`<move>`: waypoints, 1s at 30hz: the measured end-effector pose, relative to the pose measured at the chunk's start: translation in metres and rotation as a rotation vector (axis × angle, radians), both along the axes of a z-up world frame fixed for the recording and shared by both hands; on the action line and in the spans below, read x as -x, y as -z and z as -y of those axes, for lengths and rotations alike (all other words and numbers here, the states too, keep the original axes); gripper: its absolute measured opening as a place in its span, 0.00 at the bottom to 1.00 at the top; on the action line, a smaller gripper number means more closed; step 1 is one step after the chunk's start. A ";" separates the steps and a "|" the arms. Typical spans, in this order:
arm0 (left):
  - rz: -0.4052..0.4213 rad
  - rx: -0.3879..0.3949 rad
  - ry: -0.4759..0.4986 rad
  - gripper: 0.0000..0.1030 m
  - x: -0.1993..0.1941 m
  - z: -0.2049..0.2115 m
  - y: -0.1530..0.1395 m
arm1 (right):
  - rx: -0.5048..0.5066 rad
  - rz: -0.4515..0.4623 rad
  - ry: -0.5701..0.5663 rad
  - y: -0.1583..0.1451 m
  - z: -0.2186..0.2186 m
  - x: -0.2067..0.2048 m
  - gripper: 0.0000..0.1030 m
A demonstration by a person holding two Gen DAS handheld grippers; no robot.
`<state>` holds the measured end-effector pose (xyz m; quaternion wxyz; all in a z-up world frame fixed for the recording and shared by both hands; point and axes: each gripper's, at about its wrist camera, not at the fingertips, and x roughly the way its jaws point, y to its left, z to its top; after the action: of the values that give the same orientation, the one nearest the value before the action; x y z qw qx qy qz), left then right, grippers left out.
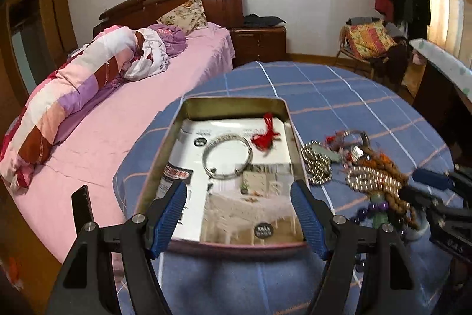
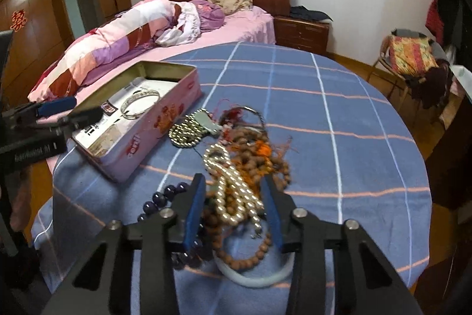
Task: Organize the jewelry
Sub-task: 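Grasp the white pearl strand in the pile with the right gripper, then lift pearl strand with right gripper while left gripper grasps brown wooden bead mala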
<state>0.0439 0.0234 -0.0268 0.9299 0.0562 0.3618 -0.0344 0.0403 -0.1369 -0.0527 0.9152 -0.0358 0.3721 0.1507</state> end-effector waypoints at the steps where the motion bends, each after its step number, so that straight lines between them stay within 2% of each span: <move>1: -0.004 -0.001 0.005 0.71 0.000 0.002 0.001 | 0.000 -0.001 -0.008 0.001 -0.003 -0.002 0.37; 12: -0.015 0.033 0.012 0.71 -0.001 0.001 0.009 | 0.162 -0.078 -0.009 0.027 -0.024 -0.028 0.34; 13: -0.016 0.037 0.012 0.71 0.000 0.000 0.009 | 0.156 -0.084 -0.012 0.028 -0.023 -0.029 0.33; 14: -0.013 0.042 0.013 0.71 0.001 -0.001 0.008 | 0.141 -0.085 -0.014 0.027 -0.021 -0.029 0.25; 15: -0.010 0.045 0.014 0.71 0.002 -0.002 0.007 | 0.119 -0.079 -0.013 0.024 -0.018 -0.027 0.22; 20: 0.001 0.066 0.026 0.71 0.005 -0.001 0.002 | 0.020 -0.030 -0.007 0.008 -0.004 -0.013 0.21; 25: 0.012 0.058 0.077 0.71 0.012 0.014 -0.002 | -0.060 0.052 0.037 -0.021 0.017 0.006 0.21; 30: 0.006 0.036 0.124 0.71 0.013 0.036 0.002 | -0.144 0.059 0.077 -0.032 0.037 0.011 0.21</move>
<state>0.0313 -0.0122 -0.0286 0.9279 0.0619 0.3543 -0.0985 0.0288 -0.1742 -0.0203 0.9310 0.0399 0.3343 0.1408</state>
